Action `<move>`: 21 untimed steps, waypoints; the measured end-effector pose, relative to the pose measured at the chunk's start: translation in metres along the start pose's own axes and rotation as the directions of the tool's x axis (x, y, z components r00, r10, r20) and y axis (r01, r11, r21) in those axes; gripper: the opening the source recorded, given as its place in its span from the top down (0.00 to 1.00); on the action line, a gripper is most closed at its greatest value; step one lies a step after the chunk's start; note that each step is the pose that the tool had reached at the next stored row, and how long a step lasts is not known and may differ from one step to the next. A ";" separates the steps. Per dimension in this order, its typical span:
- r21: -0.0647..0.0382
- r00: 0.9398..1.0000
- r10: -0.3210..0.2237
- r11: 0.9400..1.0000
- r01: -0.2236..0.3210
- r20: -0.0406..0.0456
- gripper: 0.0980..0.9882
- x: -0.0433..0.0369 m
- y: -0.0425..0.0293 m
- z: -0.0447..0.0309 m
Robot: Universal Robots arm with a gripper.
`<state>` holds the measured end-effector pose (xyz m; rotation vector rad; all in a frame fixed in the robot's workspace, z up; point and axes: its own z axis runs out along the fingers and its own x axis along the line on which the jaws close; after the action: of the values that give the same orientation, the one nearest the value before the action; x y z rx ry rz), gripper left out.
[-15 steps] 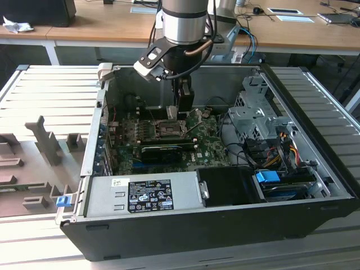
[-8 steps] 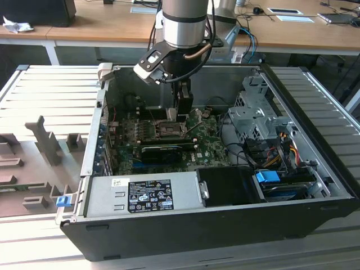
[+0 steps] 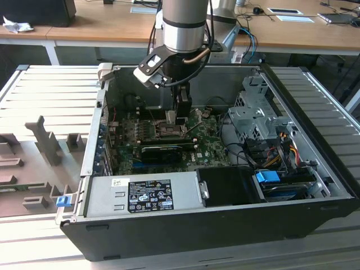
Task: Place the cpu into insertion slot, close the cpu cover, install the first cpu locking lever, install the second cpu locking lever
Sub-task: 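Place the cpu into insertion slot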
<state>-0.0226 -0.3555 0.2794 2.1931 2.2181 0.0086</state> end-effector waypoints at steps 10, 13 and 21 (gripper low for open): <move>0.002 1.000 0.002 1.000 -0.002 0.000 0.52 0.0003 -0.0004 0.0173; 0.002 1.000 0.002 1.000 -0.002 0.000 0.52 0.0003 -0.0005 0.0198; 0.002 1.000 0.002 1.000 -0.002 0.000 0.52 0.0079 -0.0021 0.0317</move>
<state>-0.0242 -0.3480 0.2475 2.1964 2.2171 0.0067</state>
